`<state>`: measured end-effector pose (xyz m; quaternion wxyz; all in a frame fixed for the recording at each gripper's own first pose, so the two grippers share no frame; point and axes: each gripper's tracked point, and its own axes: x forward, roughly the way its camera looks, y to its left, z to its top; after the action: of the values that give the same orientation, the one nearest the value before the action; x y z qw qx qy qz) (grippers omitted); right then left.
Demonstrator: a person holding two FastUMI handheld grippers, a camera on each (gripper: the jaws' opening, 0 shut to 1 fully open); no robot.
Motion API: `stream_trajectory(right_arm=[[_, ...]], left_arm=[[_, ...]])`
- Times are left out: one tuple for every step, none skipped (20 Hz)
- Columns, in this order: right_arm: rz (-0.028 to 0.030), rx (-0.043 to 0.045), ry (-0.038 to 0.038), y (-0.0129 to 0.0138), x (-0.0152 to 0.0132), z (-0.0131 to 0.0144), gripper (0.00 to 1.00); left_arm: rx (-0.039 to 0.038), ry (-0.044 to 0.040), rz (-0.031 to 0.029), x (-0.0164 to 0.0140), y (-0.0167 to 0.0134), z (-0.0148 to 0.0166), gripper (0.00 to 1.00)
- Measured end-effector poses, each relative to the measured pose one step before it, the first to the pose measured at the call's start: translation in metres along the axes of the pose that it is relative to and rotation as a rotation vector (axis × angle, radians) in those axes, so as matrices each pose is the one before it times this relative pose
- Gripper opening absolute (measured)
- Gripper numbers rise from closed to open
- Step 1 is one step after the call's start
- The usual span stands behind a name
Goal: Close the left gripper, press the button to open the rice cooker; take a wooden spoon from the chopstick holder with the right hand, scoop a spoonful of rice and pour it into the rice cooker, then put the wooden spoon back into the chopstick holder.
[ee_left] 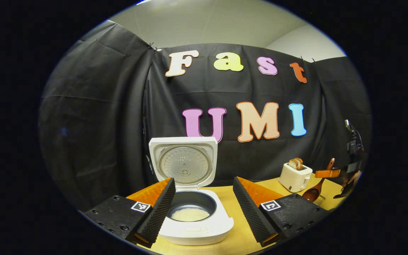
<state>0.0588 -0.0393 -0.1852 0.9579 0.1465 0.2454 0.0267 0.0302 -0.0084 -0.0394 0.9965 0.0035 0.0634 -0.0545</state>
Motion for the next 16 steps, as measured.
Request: stream_trajectory(right_arm=[[0.00867, -0.0104, 0.01098, 0.00783, 0.00222, -0.00675, 0.18], [0.01076, -0.00759, 0.01074, 0.00742, 0.00273, -0.00688, 0.19], [0.00808, -0.00932, 0.00787, 0.00786, 0.00244, -0.00543, 0.19], [0.00996, -0.00598, 0.01014, 0.00749, 0.00284, -0.0074, 0.19], [0.00723, -0.00672, 0.01375, 0.00606, 0.00362, -0.00731, 0.19], [0.00724, -0.00673, 0.0155, 0.00624, 0.00206, -0.01017, 0.19], [0.00682, -0.00718, 0.01368, 0.00603, 0.00291, -0.00806, 0.19], [0.00556, -0.00842, 0.01279, 0.00609, 0.00261, -0.00633, 0.19], [0.00354, -0.00709, 0.01024, 0.00477, 0.00274, -0.00629, 0.18], [0.00199, -0.00715, 0.00906, 0.00443, 0.00273, -0.00716, 0.18], [0.00343, -0.00571, 0.00833, 0.00309, 0.00291, -0.00768, 0.19], [0.00308, -0.00673, 0.00905, 0.00465, 0.00301, -0.00636, 0.19], [0.00199, -0.0075, 0.01078, 0.00372, 0.00255, -0.00665, 0.19], [0.00113, -0.01026, 0.00971, 0.00307, 0.00271, -0.00682, 0.19], [0.0016, -0.01188, 0.00812, 0.00282, 0.00271, -0.00752, 0.18], [0.00444, -0.01118, 0.01115, 0.00512, 0.002, -0.0077, 0.19]], left_arm=[[-0.00046, -0.00071, 0.00157, -0.00115, 0.00299, 0.0, 0.99], [-0.00145, -0.00147, 0.00232, -0.00278, 0.00246, 0.0001, 0.99], [-0.00146, 0.0005, 0.00169, -0.00133, 0.00237, -0.00109, 1.0], [0.00052, 0.00186, 0.00259, -0.00167, 0.00243, -0.00075, 0.96], [0.00026, -0.00002, 0.00258, -0.00148, 0.00287, -0.00052, 0.96], [0.00026, 0.00068, 0.00233, -0.00169, 0.0024, -0.00059, 0.96], [0.00107, 0.0036, 0.00231, -0.00032, 0.00243, -0.0013, 0.96], [0.0011, 0.00197, 0.00391, -0.00073, 0.0033, -0.00072, 0.96], [0.00012, -0.00076, 0.00383, -0.00118, 0.00246, -0.00004, 0.96], [-0.00003, -0.00023, 0.00441, -0.00078, 0.00379, 0.00033, 0.96], [-0.00098, 0.00055, 0.0051, -0.00125, 0.00331, -0.00085, 0.96], [-0.00041, 0.00235, 0.00425, -0.00091, 0.00318, -0.00028, 0.96], [0.00034, 0.00136, 0.00394, -0.00117, 0.00278, -0.00193, 0.96], [0.00014, 0.00192, 0.00417, -0.00145, 0.00319, -0.00065, 0.96], [-0.00004, 0.00243, 0.00102, -0.00041, 0.00171, -0.00121, 0.96], [0.00103, 0.0014, 0.00242, 0.0003, 0.00249, -0.00044, 0.96]])
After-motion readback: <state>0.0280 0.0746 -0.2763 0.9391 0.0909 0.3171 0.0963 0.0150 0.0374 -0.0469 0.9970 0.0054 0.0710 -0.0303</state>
